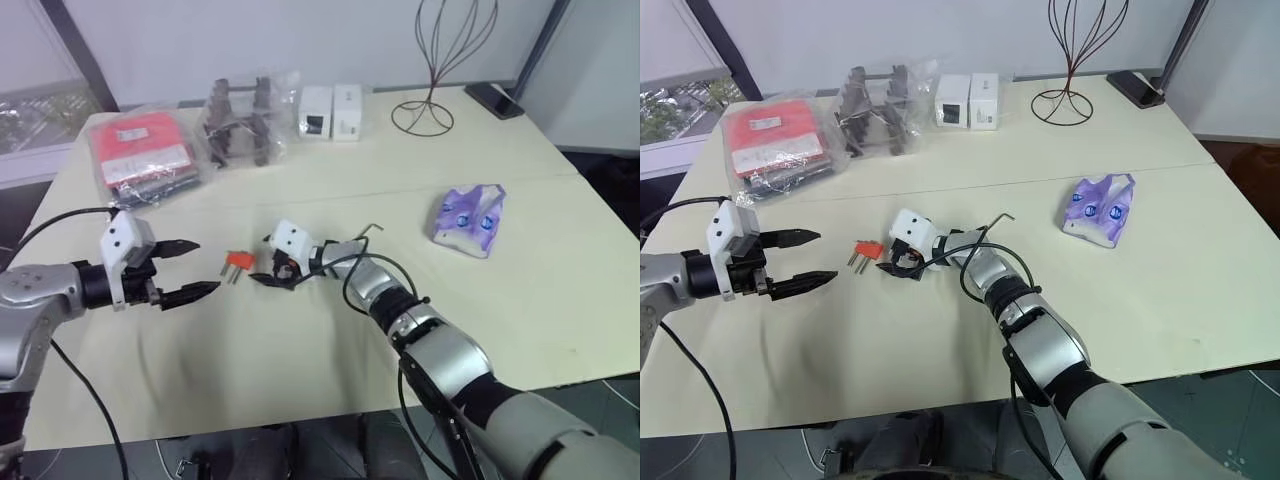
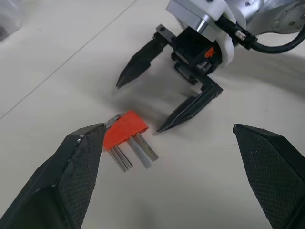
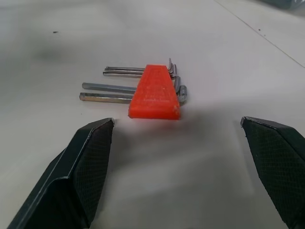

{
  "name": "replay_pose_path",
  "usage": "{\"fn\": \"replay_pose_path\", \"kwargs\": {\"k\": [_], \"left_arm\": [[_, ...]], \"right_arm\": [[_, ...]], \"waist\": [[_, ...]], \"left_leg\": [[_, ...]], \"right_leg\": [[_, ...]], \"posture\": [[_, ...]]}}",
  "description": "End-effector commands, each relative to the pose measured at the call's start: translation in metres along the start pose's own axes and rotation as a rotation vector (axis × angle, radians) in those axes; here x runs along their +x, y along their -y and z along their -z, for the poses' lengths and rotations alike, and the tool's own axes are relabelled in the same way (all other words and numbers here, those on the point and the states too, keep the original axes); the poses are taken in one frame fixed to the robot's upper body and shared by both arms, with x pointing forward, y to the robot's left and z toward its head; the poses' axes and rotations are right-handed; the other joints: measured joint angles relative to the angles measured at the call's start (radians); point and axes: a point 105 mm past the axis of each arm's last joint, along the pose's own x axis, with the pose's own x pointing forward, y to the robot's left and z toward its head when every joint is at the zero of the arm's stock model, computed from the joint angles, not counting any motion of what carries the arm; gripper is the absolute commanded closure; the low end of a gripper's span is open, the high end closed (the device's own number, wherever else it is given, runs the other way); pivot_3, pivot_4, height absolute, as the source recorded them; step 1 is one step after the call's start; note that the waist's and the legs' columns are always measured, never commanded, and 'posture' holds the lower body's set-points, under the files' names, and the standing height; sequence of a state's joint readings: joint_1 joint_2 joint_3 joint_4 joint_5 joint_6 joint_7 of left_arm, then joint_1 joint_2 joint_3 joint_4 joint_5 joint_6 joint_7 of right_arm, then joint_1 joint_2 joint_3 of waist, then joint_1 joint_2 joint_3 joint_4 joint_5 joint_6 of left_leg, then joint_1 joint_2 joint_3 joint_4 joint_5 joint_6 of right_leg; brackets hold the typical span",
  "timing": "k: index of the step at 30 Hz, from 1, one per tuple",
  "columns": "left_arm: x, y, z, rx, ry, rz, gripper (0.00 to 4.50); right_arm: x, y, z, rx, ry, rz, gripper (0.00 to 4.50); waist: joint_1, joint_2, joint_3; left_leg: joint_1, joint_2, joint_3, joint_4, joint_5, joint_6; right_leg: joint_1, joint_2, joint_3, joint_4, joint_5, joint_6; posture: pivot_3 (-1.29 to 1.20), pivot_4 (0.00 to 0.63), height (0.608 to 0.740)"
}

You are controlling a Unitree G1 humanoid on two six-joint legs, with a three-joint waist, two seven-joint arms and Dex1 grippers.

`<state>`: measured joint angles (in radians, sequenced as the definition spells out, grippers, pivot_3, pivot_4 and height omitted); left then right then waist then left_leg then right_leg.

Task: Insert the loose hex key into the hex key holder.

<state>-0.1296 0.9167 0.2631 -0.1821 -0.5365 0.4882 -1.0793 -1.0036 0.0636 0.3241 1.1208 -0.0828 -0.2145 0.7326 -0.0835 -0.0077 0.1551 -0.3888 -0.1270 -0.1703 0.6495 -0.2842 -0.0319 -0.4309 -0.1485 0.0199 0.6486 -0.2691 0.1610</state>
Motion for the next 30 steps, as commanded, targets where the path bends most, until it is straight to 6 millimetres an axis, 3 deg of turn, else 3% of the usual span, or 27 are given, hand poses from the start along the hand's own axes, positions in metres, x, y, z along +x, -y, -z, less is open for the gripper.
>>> {"fn": "replay_pose_path", "kwargs": {"k": [1, 7, 10, 16, 22, 26, 28, 30], "left_arm": [[-0.006, -0.002, -0.011, 0.034, 0.034, -0.025, 0.00], [-0.008, -0.005, -0.003, 0.049, -0.007, -0.030, 0.00], [-0.008, -0.010, 0.000, 0.057, -0.022, -0.048, 0.00], [-0.013, -0.018, 0.012, 0.062, -0.058, -0.096, 0.00], [-0.014, -0.020, 0.015, 0.059, -0.058, -0.106, 0.00], [-0.011, -0.025, 0.012, 0.046, -0.027, -0.112, 0.00], [-0.009, -0.028, 0.006, 0.024, 0.006, -0.112, 0.00], [-0.005, -0.035, -0.006, 0.006, 0.063, -0.108, 0.00]], "right_arm": [[0.010, -0.004, -0.014, -0.021, 0.033, -0.008, 0.08], [0.019, -0.013, -0.014, 0.007, 0.027, -0.017, 0.08], [0.021, -0.017, -0.011, 0.005, 0.016, -0.028, 0.89], [0.020, -0.018, -0.006, 0.003, 0.002, -0.030, 3.53], [0.016, -0.013, -0.010, -0.037, 0.015, -0.022, 3.53], [0.002, 0.007, -0.028, -0.188, 0.067, 0.023, 3.53], [-0.015, 0.023, -0.044, -0.355, 0.112, 0.060, 3.53], [-0.049, 0.043, -0.069, -0.608, 0.159, 0.109, 3.53]], "waist": [[-0.005, 0.000, 0.000], [-0.020, 0.000, 0.000], [-0.023, 0.000, 0.000], [-0.021, 0.001, 0.000], [-0.020, 0.001, 0.000], [-0.013, 0.001, 0.000], [-0.011, 0.001, 0.000], [-0.006, 0.001, 0.000]], "left_leg": [[0.000, 0.000, 0.000, 0.000, 0.000, 0.000], [0.000, 0.000, 0.000, -0.001, 0.000, 0.000], [0.001, 0.000, 0.000, -0.001, 0.000, 0.000], [0.001, 0.000, 0.000, -0.001, 0.000, 0.000], [0.002, 0.000, 0.000, -0.001, 0.000, 0.000], [0.002, 0.000, 0.000, -0.001, 0.000, 0.000], [0.002, -0.001, 0.000, 0.000, 0.000, 0.000], [0.001, -0.002, -0.001, 0.001, 0.000, 0.000]], "right_leg": [[0.000, 0.000, 0.000, 0.000, 0.000, 0.000], [0.000, 0.000, 0.000, 0.001, 0.000, 0.000], [0.000, 0.000, 0.000, 0.001, 0.000, 0.000], [0.000, 0.000, 0.000, 0.001, 0.000, 0.000], [0.001, 0.000, 0.000, 0.001, 0.000, 0.000], [0.001, 0.000, 0.000, 0.001, 0.000, 0.000], [0.001, -0.001, 0.000, 0.001, 0.000, 0.000], [0.001, -0.001, 0.000, 0.001, 0.000, 0.000]], "posture": [[0.00, 0.150, 0.740], [0.00, 0.150, 0.740], [0.00, 0.150, 0.740], [0.00, 0.150, 0.740], [0.00, 0.150, 0.740], [0.00, 0.150, 0.740], [0.00, 0.150, 0.740], [0.00, 0.150, 0.740]]}}
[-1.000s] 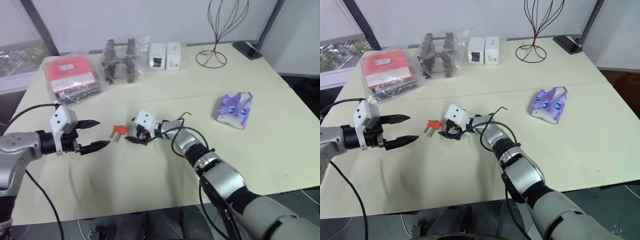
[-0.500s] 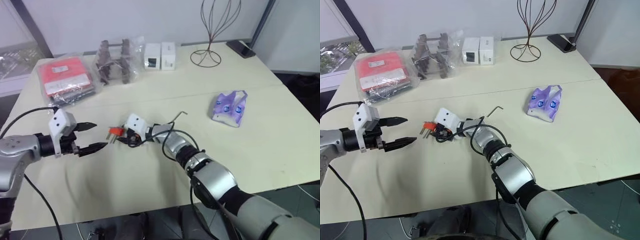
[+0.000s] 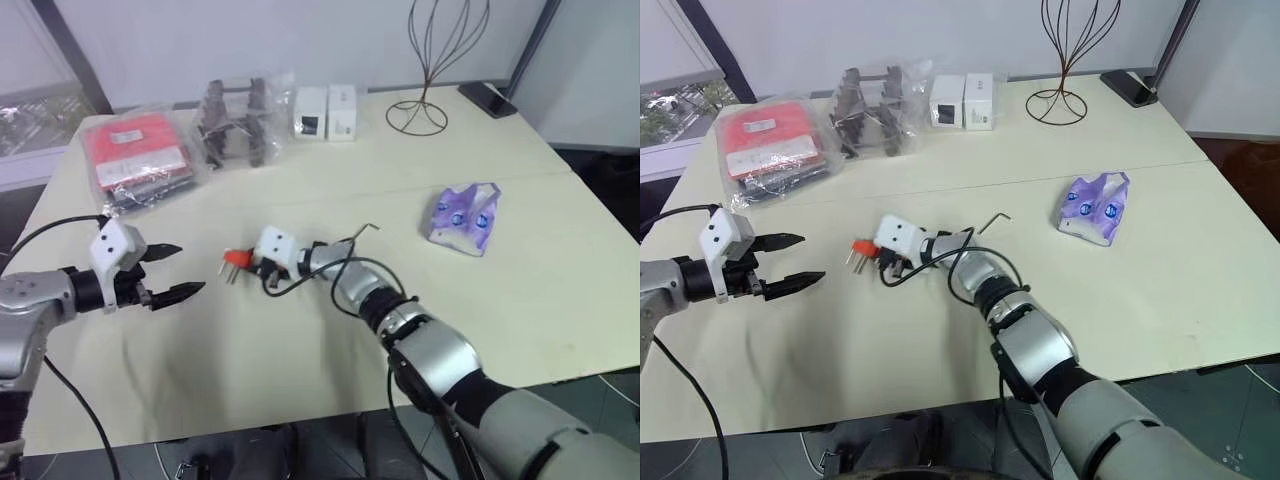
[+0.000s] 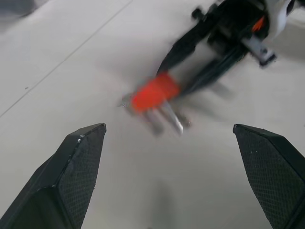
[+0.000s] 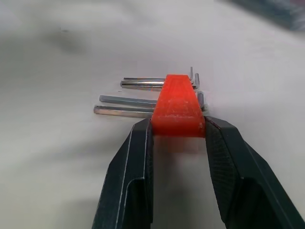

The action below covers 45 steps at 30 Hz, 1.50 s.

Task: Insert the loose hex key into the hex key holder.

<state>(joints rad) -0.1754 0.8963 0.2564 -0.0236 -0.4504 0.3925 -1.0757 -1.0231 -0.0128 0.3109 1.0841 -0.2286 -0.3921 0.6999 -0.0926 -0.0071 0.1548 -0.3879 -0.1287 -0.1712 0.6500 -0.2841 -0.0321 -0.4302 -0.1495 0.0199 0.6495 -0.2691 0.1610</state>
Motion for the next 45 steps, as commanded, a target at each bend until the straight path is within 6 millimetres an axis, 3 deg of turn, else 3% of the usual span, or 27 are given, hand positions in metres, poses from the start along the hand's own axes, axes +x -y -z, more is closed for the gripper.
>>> {"fn": "replay_pose_path", "kwargs": {"k": [1, 4, 7, 11, 16, 26, 45], "left_arm": [[0.003, -0.011, -0.026, -0.006, 0.102, -0.003, 0.00], [0.015, -0.017, -0.046, -0.009, 0.173, 0.027, 0.00], [0.031, -0.018, -0.061, -0.005, 0.221, 0.074, 0.00], [0.064, -0.010, -0.075, 0.006, 0.270, 0.192, 0.00], [0.093, 0.004, -0.084, -0.021, 0.311, 0.326, 0.00], [0.129, 0.014, -0.103, -0.078, 0.405, 0.427, 0.00], [0.164, 0.032, -0.119, -0.112, 0.470, 0.525, 0.00]], "right_arm": [[-0.040, 0.042, -0.053, -0.421, 0.141, 0.079, 3.53], [-0.077, 0.060, -0.057, -0.743, 0.082, 0.090, 3.53], [-0.102, 0.069, -0.054, -1.090, -0.002, 0.063, 3.53], [-0.121, 0.078, -0.049, -1.298, -0.015, 0.064, 3.53], [-0.131, 0.085, -0.046, -1.355, -0.020, 0.077, 3.53], [-0.142, 0.086, -0.052, -1.402, 0.004, 0.085, 3.53], [-0.143, 0.082, -0.066, -1.294, 0.071, 0.166, 3.53]], "waist": [[0.007, 0.000, 0.000], [0.001, -0.001, 0.000], [-0.001, -0.001, 0.000], [-0.009, -0.001, 0.000], [-0.011, -0.001, 0.000], [-0.003, -0.001, 0.000], [-0.003, -0.002, 0.000]], "left_leg": [[-0.001, 0.000, 0.000, 0.001, 0.000, 0.000], [-0.003, 0.000, 0.000, 0.002, 0.000, 0.000], [-0.003, 0.000, 0.001, 0.002, 0.000, 0.000], [-0.003, 0.000, 0.004, 0.000, 0.000, 0.000], [-0.003, 0.000, 0.005, -0.001, 0.000, 0.000], [-0.003, -0.001, 0.005, 0.002, 0.000, 0.000], [-0.004, -0.001, 0.005, 0.002, 0.000, 0.000]], "right_leg": [[-0.001, 0.000, 0.000, 0.000, 0.000, 0.000], [-0.002, 0.000, 0.000, 0.000, 0.000, 0.000], [-0.003, 0.000, 0.000, 0.001, 0.000, 0.000], [-0.006, 0.000, 0.001, 0.002, 0.000, 0.000], [-0.006, 0.000, 0.002, 0.001, 0.000, 0.000], [-0.005, 0.000, 0.002, 0.001, 0.000, 0.000], [-0.005, 0.000, 0.001, 0.001, 0.000, 0.000]], "posture": [[0.00, 0.150, 0.740], [0.00, 0.150, 0.740], [0.00, 0.150, 0.740], [0.00, 0.150, 0.740], [0.00, 0.150, 0.740], [0.00, 0.150, 0.740], [0.00, 0.150, 0.740]]}}
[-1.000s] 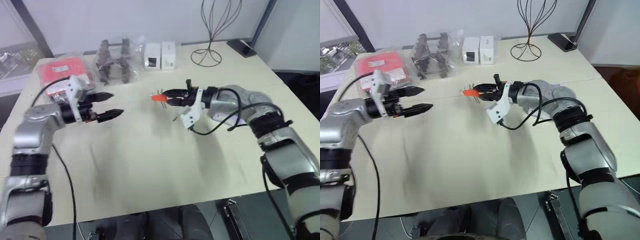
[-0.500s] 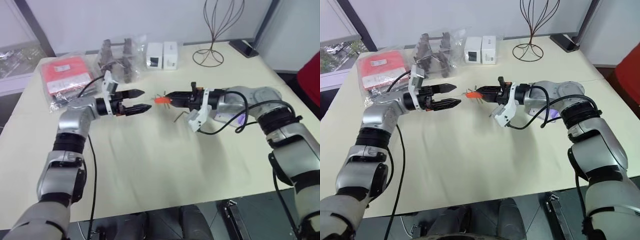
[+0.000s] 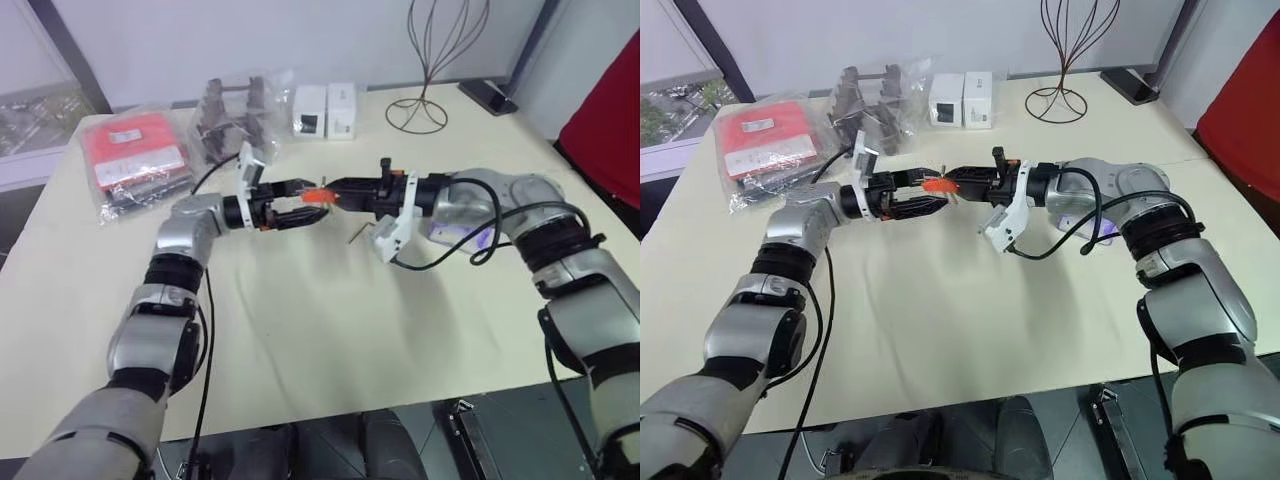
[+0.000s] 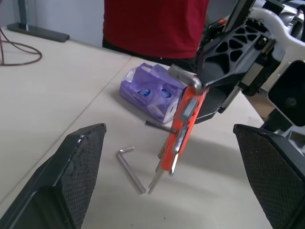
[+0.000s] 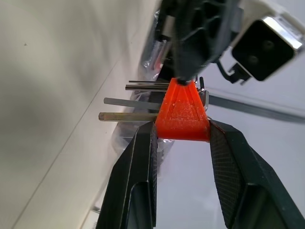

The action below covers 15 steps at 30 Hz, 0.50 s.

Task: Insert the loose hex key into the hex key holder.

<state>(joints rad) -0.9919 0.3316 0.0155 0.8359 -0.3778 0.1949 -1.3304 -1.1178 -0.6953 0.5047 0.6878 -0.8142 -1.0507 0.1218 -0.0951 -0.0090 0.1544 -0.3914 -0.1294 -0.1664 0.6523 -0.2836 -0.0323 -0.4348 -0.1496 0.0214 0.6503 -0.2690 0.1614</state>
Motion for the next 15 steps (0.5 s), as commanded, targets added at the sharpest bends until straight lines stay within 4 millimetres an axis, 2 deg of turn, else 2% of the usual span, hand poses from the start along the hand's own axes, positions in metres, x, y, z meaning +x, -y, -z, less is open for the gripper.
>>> {"fn": "replay_pose_path", "kwargs": {"k": [1, 10, 13, 15], "left_arm": [[0.0045, 0.0004, -0.0183, 0.064, 0.030, 0.020, 0.00], [0.0081, -0.0016, -0.0266, 0.041, 0.075, 0.020, 0.00], [0.0086, -0.0006, -0.0260, 0.039, 0.074, 0.028, 0.85], [0.0092, 0.0008, -0.0249, 0.034, 0.071, 0.038, 1.71]], "right_arm": [[-0.0027, 0.0224, 0.0016, -0.005, -0.010, 0.083, 3.53], [-0.0035, 0.0203, -0.0019, 0.009, -0.014, 0.077, 3.53], [-0.0037, 0.0197, -0.0022, 0.013, -0.016, 0.076, 3.53], [-0.0036, 0.0203, -0.0023, 0.016, -0.018, 0.080, 3.53]], "waist": [[0.000, 0.000, 0.000], [0.000, 0.000, 0.000], [0.000, 0.000, 0.000], [0.000, 0.000, 0.000]], "left_leg": [[0.000, 0.000, 0.000, 0.000, 0.000, 0.000], [0.000, 0.000, 0.000, 0.000, 0.000, 0.000], [0.000, 0.000, 0.000, 0.000, 0.000, 0.000], [0.000, 0.000, 0.000, 0.001, 0.000, 0.000]], "right_leg": [[0.000, 0.000, 0.000, 0.000, 0.000, 0.000], [0.000, 0.000, 0.000, 0.000, 0.000, 0.000], [0.000, 0.000, 0.000, 0.000, 0.000, 0.000], [0.000, 0.000, 0.000, 0.000, 0.000, 0.000]], "posture": [[0.00, 0.150, 0.740], [0.00, 0.150, 0.740], [0.00, 0.150, 0.740], [0.00, 0.150, 0.740]]}}
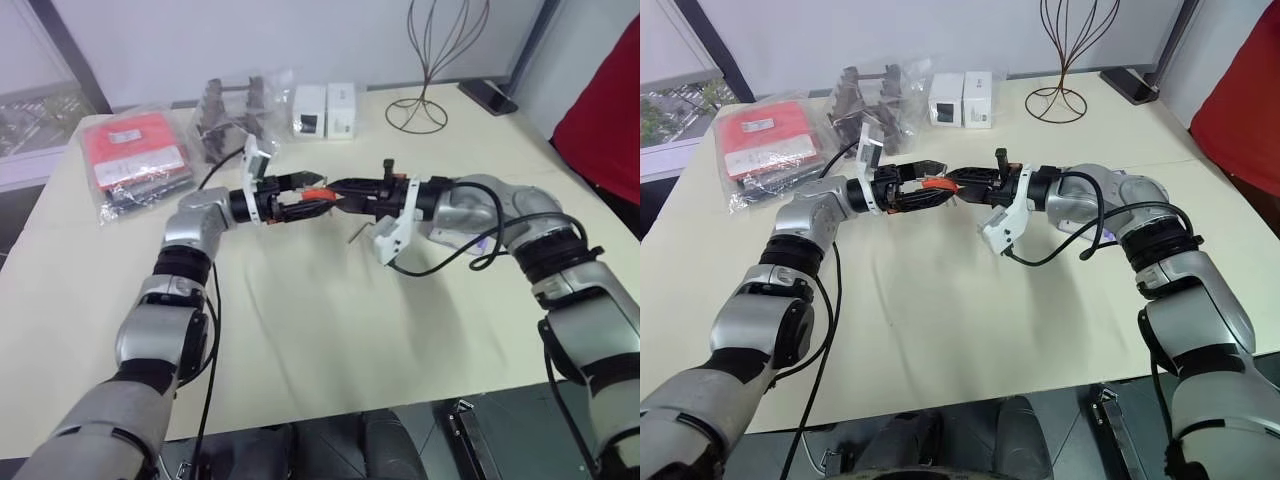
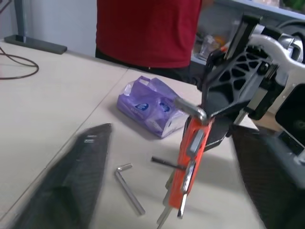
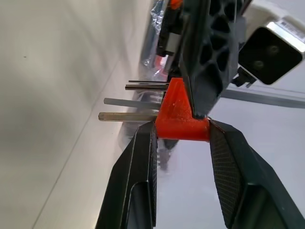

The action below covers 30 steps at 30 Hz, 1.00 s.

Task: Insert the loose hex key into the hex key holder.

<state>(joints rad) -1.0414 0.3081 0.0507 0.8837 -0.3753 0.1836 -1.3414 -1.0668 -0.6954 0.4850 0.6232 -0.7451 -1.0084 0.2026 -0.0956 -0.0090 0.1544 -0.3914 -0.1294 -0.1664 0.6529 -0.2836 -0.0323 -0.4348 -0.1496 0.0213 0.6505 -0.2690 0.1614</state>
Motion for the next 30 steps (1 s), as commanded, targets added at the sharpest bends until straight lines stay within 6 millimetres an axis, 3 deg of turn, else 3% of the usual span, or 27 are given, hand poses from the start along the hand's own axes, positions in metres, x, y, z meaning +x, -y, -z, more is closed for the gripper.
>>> {"fn": "replay_pose_path", "kwargs": {"k": [1, 5, 6, 9, 14, 19, 22, 25, 30], "left_arm": [[0.0030, 0.0026, -0.0118, 0.029, 0.024, 0.027, 2.20], [0.0045, 0.0031, -0.0088, 0.033, 0.014, 0.028, 4.19], [0.0052, 0.0022, -0.0087, 0.039, 0.012, 0.020, 4.49], [0.0058, 0.0011, -0.0093, 0.040, 0.014, 0.013, 4.49], [0.0065, 0.0001, -0.0091, 0.046, 0.014, 0.005, 2.09], [0.0073, -0.0008, -0.0094, 0.043, 0.025, -0.005, 2.09], [0.0078, -0.0012, -0.0114, 0.037, 0.045, -0.010, 2.97], [0.0086, -0.0014, -0.0132, 0.036, 0.053, -0.011, 4.47], [0.0091, -0.0008, -0.0150, 0.032, 0.064, -0.006, 4.47]], "right_arm": [[-0.0036, 0.0240, 0.0015, -0.023, -0.008, 0.088, 3.53], [-0.0027, 0.0263, 0.0009, -0.012, -0.010, 0.102, 3.53], [-0.0023, 0.0264, 0.0010, -0.009, -0.011, 0.103, 3.53], [-0.0023, 0.0257, 0.0008, -0.007, -0.013, 0.100, 3.53], [-0.0024, 0.0259, 0.0016, -0.006, -0.018, 0.102, 3.53], [-0.0030, 0.0251, 0.0026, -0.004, -0.026, 0.101, 3.53], [-0.0030, 0.0244, 0.0025, -0.003, -0.026, 0.100, 3.53], [-0.0028, 0.0230, 0.0025, 0.000, -0.028, 0.096, 3.53], [-0.0029, 0.0191, 0.0013, 0.004, -0.027, 0.082, 3.53]], "waist": [[0.000, 0.000, 0.000], [0.001, 0.000, 0.000], [0.001, 0.000, 0.000], [0.001, 0.000, 0.000], [0.000, 0.000, 0.000], [0.002, 0.000, 0.000], [0.001, 0.000, 0.000], [0.001, 0.000, 0.000], [0.001, 0.000, 0.000]], "left_leg": [[0.000, 0.000, 0.000, 0.000, 0.000, 0.000], [0.000, 0.000, 0.000, 0.000, 0.000, 0.000], [0.000, 0.000, 0.000, 0.000, 0.000, 0.000], [0.000, 0.000, 0.000, 0.000, 0.000, 0.000], [0.000, 0.000, 0.000, 0.001, 0.000, 0.000], [0.000, 0.000, 0.000, 0.001, 0.000, 0.000], [0.000, 0.000, 0.000, 0.001, 0.000, 0.000], [0.000, 0.000, 0.000, 0.001, 0.000, 0.000], [0.000, 0.000, 0.000, 0.008, 0.000, 0.000]], "right_leg": [[0.000, 0.000, 0.000, 0.000, 0.000, 0.000], [0.000, 0.000, 0.000, 0.000, 0.000, 0.000], [0.000, 0.000, 0.000, 0.000, 0.000, 0.000], [0.000, 0.000, 0.000, 0.000, 0.000, 0.000], [0.000, 0.000, 0.000, 0.000, 0.000, 0.000], [0.000, 0.000, 0.000, 0.000, 0.000, 0.000], [0.000, 0.000, 0.000, 0.000, 0.000, 0.000], [0.000, 0.000, 0.000, 0.000, 0.000, 0.000], [0.000, 0.000, 0.000, 0.001, 0.000, 0.000]], "posture": [[0.00, 0.150, 0.740], [0.00, 0.150, 0.740], [0.00, 0.150, 0.740], [0.00, 0.150, 0.740], [0.00, 0.150, 0.740], [0.00, 0.150, 0.740], [0.00, 0.150, 0.740], [0.00, 0.150, 0.740], [0.00, 0.150, 0.740]]}}
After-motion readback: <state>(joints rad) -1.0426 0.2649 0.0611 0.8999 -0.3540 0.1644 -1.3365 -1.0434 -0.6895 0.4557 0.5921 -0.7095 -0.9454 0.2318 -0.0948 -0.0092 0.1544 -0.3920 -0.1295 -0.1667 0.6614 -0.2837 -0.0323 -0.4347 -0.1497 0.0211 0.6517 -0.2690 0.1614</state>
